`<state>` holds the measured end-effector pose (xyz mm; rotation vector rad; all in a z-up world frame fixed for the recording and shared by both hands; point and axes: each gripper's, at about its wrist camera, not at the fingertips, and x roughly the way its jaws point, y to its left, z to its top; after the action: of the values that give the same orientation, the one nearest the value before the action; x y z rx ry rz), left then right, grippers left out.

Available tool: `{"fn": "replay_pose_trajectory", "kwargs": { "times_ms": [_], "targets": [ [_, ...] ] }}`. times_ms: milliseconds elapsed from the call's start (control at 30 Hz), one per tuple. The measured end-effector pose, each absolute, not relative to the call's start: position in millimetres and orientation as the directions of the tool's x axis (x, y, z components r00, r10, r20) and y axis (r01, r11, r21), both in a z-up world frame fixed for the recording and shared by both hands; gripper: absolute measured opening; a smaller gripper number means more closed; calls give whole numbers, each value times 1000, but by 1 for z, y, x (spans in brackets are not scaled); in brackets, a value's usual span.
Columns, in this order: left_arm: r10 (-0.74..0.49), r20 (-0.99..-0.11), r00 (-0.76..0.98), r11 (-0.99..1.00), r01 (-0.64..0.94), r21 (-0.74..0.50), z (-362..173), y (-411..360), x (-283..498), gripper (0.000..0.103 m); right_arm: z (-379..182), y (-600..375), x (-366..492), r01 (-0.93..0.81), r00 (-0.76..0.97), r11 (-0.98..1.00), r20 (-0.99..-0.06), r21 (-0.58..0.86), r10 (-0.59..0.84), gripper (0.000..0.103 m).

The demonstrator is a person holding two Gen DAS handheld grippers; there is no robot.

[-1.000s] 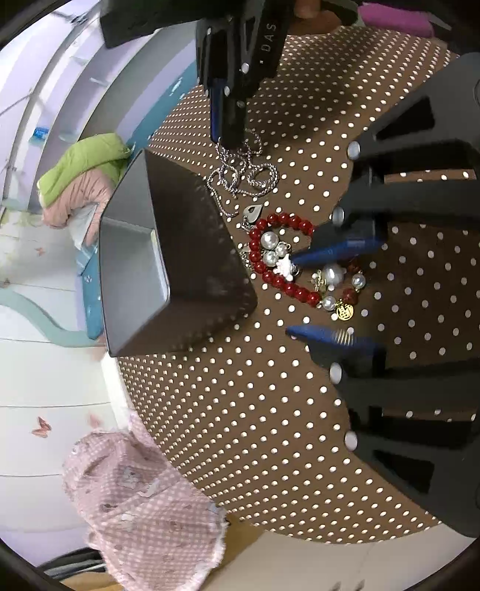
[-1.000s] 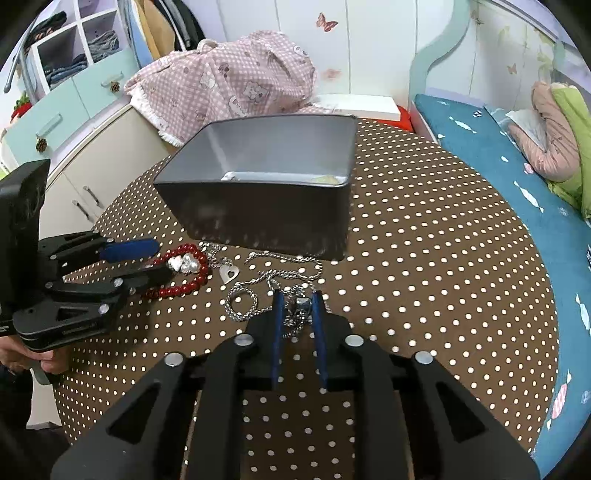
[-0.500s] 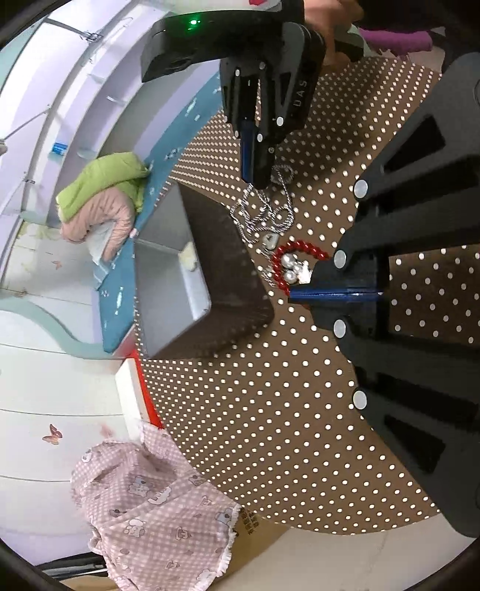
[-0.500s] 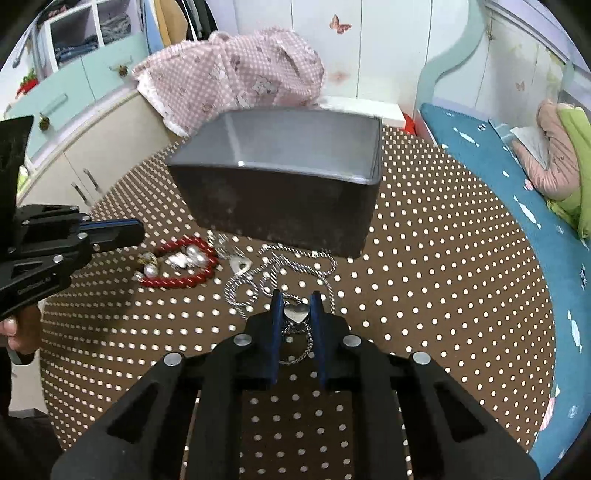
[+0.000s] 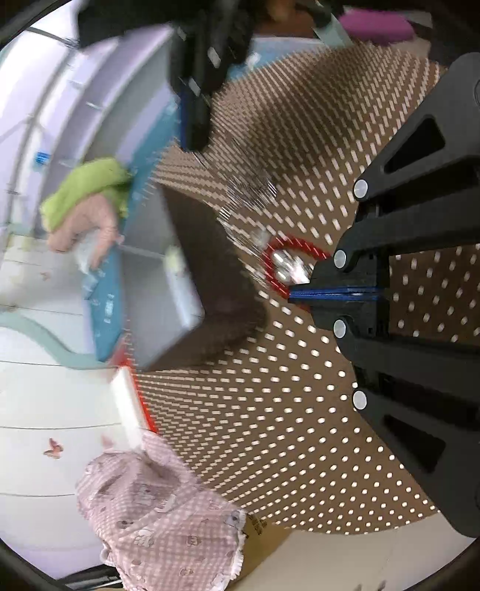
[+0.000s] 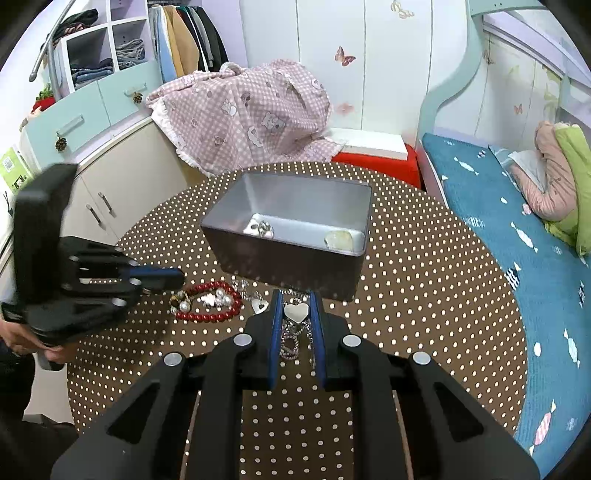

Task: Organize jewelry
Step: 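Grasp and lift the red bead bracelet with the left tool while the right tool lifts the chain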

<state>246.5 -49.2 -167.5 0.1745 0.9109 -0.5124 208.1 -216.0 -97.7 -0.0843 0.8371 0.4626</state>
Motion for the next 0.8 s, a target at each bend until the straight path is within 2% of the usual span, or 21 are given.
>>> {"fn": "replay_pose_trajectory", "kwargs": {
  "times_ms": [167,200,233,300,367,433,600,800],
  "targets": [
    [-349,-793,499,853,519,-50,-173,-52,257,3,-105,-218,203,-417,563,901,-745,118,358,13],
    [-348,-796,495,847,531,-39,-173,-55,258,10,-106,-218,204,-415,563,902,-746,117,356,13],
    [-342,-796,499,838,545,-19,-171,-57,258,36,-106,-219,203,-413,563,903,-746,119,355,13],
    [-321,-784,531,836,548,30,-169,-63,257,76,-105,-219,202,-411,565,904,-745,121,356,13],
    [-325,-787,525,819,572,44,-172,-67,257,75,-105,-220,202,-409,565,905,-746,120,354,13],
    [-321,-806,498,825,565,21,-179,-68,263,57,-105,-220,202,-407,565,906,-746,119,352,13],
    [-358,-794,492,836,547,-39,-178,-61,269,56,-106,-221,201,-401,562,908,-750,119,347,13],
    [-355,-794,494,848,527,-52,-181,-44,272,57,-107,-222,202,-398,559,909,-753,123,347,13]
  ]
}}
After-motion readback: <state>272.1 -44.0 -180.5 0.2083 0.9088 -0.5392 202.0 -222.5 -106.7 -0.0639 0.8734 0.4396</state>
